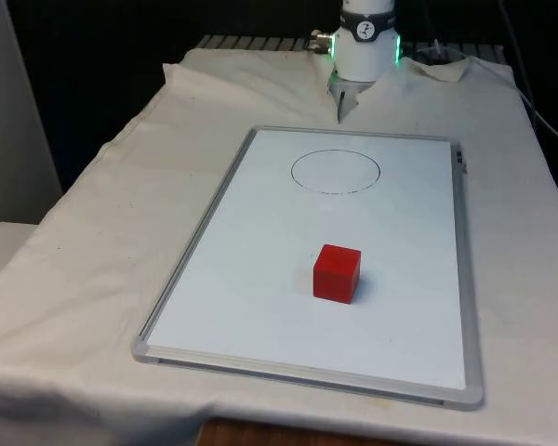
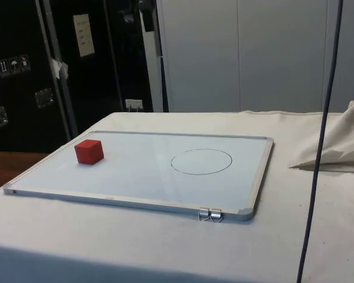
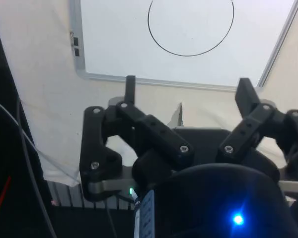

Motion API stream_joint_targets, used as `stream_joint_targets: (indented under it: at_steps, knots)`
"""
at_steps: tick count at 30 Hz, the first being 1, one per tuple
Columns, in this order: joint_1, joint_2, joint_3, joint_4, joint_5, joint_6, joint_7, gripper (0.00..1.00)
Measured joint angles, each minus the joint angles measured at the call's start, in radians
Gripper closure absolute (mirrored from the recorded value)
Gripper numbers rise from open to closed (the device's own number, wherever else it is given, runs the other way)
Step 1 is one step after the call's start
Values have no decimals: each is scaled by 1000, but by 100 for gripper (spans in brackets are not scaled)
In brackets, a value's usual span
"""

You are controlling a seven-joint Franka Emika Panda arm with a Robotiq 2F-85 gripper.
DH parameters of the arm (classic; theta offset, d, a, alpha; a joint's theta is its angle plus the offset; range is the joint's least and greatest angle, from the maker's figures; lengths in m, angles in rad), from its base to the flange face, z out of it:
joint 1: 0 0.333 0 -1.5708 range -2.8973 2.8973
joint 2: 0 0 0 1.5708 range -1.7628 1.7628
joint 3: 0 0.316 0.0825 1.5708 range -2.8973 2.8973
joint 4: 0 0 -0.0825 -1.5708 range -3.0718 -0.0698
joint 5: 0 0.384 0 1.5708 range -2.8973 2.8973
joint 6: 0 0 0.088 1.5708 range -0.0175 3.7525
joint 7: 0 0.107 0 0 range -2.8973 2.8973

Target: Push the cube into the marked area.

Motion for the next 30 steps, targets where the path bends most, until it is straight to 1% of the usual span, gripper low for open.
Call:
stream_joint_targets:
  at_steps: [2, 3, 4, 5, 6, 7, 11, 12, 13, 14, 19, 23, 26, 28, 29, 30]
  knots:
    - [0, 1, 0, 0, 0, 0, 0, 12]
    - [0, 1, 0, 0, 0, 0, 0, 23]
    - [0, 1, 0, 0, 0, 0, 0, 28]
    - [0, 2, 0, 1, 0, 1, 0, 28]
    - [0, 2, 0, 1, 0, 1, 0, 33]
    - [0, 2, 0, 1, 0, 1, 0, 40]
    - [0, 3, 0, 2, 0, 1, 0, 60]
    - [0, 3, 0, 2, 0, 1, 0, 70]
    - [0, 3, 0, 2, 0, 1, 0, 74]
    - [0, 3, 0, 2, 0, 1, 0, 74]
    - [0, 5, 0, 4, 0, 3, 0, 99]
    - [0, 29, -1, 31, 2, 14, 0, 100]
    - [-1, 60, -1, 66, 4, 20, -1, 100]
    - [-2, 83, -1, 94, 6, 21, -2, 100]
    - [-3, 108, -1, 123, 7, 21, -3, 100]
    - [-3, 120, -1, 137, 7, 21, -3, 100]
